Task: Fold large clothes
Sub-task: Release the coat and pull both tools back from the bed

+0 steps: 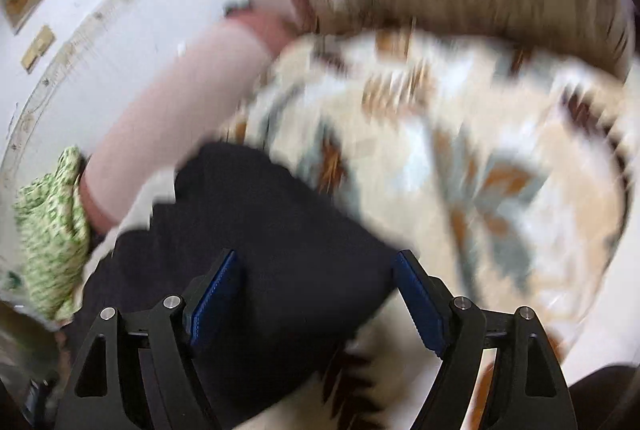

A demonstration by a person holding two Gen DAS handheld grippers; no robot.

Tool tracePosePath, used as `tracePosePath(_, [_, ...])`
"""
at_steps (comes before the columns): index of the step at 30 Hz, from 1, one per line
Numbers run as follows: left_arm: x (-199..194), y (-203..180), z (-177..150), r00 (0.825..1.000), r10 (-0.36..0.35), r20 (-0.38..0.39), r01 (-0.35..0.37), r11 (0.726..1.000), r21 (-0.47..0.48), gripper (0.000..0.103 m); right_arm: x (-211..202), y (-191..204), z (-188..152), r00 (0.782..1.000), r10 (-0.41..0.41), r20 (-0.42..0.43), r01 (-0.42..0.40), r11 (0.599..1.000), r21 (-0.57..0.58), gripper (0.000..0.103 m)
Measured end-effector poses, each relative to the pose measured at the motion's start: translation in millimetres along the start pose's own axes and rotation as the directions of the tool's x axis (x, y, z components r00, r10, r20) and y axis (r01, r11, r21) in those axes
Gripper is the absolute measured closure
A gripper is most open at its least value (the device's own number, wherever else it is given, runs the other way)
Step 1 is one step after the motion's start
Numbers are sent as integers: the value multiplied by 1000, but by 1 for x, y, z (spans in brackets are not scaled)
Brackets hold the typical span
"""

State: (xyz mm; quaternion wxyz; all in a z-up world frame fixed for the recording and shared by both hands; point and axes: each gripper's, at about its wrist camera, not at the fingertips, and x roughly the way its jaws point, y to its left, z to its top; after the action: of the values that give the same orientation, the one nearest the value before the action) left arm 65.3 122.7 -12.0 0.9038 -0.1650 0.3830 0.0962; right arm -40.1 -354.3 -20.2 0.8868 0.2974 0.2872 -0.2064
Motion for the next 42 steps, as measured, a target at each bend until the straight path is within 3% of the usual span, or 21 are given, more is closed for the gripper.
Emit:
tracePosePath(2, [28, 7, 3, 998, 18, -57, -20, 999, -25, 20, -18, 11, 2, 993, 0, 122, 8, 998, -62, 14])
tracePosePath(4, [53, 13, 3, 993, 28, -117, -37, 996, -79, 20, -15, 32, 2, 988, 57, 146, -31, 984, -177, 13])
tracePosePath(6, [67, 17, 2, 990, 25, -136, -40, 993, -114, 20, 14, 60, 10, 985, 175, 5, -167, 948, -272, 13])
tracePosePath(8, [74, 15, 2, 989, 54, -136, -66, 994, -88, 16, 47, 78, 15, 973, 208, -96, -227, 932, -284, 13])
tracePosePath(11, [81, 17, 0, 989, 57, -139, -70, 994, -88, 10, 96, 93, 16, 987, 101, -123, -138, 928, -345, 11])
tracePosePath(13, [88, 25, 2, 987, 22, -162, -43, 991, -128, 10, 125, 92, 17, 981, 89, -175, -143, 936, -321, 7])
tracePosePath(16, [90, 29, 3, 986, -6, -167, -22, 986, -164, 10, 130, 89, 17, 983, 83, -165, -131, 942, -310, 4])
tracePosePath(18, [76, 20, 3, 992, 43, -122, -57, 991, -117, 10, 119, 90, 14, 988, 89, -125, -125, 936, -329, 4])
tracePosePath(21, [33, -7, -5, 990, 138, 41, -139, 990, 25, 10, 99, 96, 12, 995, 90, -43, -99, 934, -343, 4])
tracePosePath(23, [0, -24, -16, 976, 158, 153, -176, 978, 111, 10, 77, 98, 10, 994, 111, 15, -99, 931, -350, 4])
tracePosePath(26, [-57, -44, -34, 937, 159, 312, -229, 952, 203, 10, 34, 98, 4, 983, 162, 81, -122, 922, -367, 4])
tracePosePath(27, [-83, -48, -41, 922, 145, 359, -233, 948, 216, 10, 20, 98, 2, 979, 179, 99, -130, 918, -374, 4])
tracePosePath(30, [-141, -44, -63, 901, 74, 427, -177, 962, 207, 7, -31, 97, -6, 960, 234, 151, -159, 906, -392, 4])
tracePosePath(32, [-172, -36, -82, 893, 18, 451, -121, 972, 201, 5, -61, 92, -16, 948, 274, 161, -190, 895, -403, 4])
tracePosePath(33, [-182, -34, -91, 897, -3, 443, -103, 971, 215, 5, -73, 89, -23, 944, 292, 154, -208, 888, -411, 4])
tracePosePath(37, [-201, -37, -123, 938, -101, 331, -7, 950, 311, 5, -104, 67, -64, 949, 305, 75, -242, 864, -442, 3])
tracePosePath(42, [-220, -43, -175, 951, -77, 300, -31, 940, 341, 5, -114, 33, -100, 968, 252, 2, -224, 864, -452, 3])
